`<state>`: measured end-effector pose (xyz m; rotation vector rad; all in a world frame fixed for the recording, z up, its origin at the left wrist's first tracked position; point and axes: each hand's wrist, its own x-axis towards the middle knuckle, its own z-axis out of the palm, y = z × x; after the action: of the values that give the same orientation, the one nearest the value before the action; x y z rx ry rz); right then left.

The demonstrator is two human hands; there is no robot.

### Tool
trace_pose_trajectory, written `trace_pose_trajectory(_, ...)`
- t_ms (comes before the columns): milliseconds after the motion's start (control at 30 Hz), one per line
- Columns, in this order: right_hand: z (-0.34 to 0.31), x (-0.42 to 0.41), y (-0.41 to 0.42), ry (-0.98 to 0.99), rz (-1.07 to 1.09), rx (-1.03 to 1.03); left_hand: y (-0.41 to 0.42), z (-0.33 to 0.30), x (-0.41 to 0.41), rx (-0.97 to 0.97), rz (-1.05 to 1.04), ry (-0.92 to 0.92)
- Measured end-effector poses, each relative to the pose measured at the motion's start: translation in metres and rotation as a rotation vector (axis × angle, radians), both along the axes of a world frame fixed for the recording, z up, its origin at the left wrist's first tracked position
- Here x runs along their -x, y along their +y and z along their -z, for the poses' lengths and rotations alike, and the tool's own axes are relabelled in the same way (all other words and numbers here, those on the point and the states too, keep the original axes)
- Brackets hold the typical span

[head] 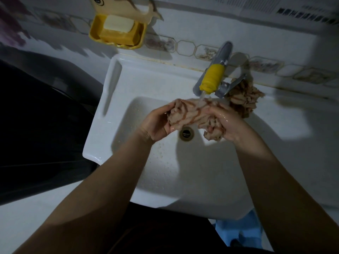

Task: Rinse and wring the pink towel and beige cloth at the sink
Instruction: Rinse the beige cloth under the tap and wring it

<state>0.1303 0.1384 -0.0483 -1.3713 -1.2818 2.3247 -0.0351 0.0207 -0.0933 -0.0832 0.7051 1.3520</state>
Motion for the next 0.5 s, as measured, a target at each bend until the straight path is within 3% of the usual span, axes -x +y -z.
trace_pose_trajectory(100, -0.002, 0.015, -0.01, 0.062, 0.185, -0.128, 0.009, 0.006, -0.021, 0.146, -0.035, 0.039)
trace_pose_trajectory(233, 0.0, 0.034, -0.019, 0.066, 0.185, -0.227, 0.016, 0.014, -0.041, 0.381, 0.201, 0.322)
trace_pose_trajectory(300, -0.001, 0.035, -0.019, 0.086, 0.15, -0.24, 0.014, 0.02, -0.044, 0.41, 0.241, 0.22)
trace_pose_trajectory(400, -0.002, 0.033, -0.017, 0.052, 0.089, -0.304, 0.013, 0.02, -0.044, 0.257, 0.157, -0.046)
trace_pose_trajectory(500, 0.0, 0.027, -0.017, -0.118, -0.017, -0.556, 0.019, 0.014, -0.044, 0.255, -0.073, -0.015)
